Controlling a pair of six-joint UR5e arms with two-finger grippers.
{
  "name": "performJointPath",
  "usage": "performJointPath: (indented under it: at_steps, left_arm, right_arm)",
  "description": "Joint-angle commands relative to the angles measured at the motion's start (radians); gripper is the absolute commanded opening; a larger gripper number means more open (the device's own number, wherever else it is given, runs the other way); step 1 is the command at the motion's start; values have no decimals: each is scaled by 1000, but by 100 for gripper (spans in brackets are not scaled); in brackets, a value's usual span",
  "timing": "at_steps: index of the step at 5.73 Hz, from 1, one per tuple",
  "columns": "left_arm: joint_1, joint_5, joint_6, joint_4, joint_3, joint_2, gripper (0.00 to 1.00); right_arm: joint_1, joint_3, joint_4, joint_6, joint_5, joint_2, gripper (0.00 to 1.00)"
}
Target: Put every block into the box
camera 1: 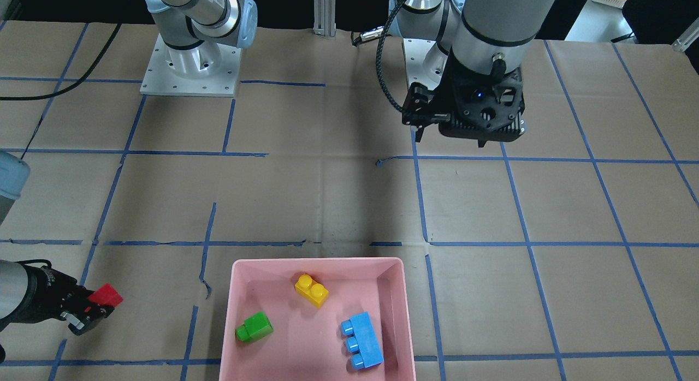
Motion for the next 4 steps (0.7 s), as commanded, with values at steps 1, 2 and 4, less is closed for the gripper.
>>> performJointPath:
  at_steps: [1, 2, 4]
  left_arm:
    - [51, -21, -3, -75, -12, 51, 100]
    - [65, -17, 11, -92, -30, 88, 100]
    - [80, -16, 2, -83, -59, 97, 100]
  right_arm:
    - [151, -130, 32, 18, 10, -23, 16]
    - [227, -171, 20, 28, 20, -19, 16]
    - [342, -211, -59, 177, 99, 48, 16]
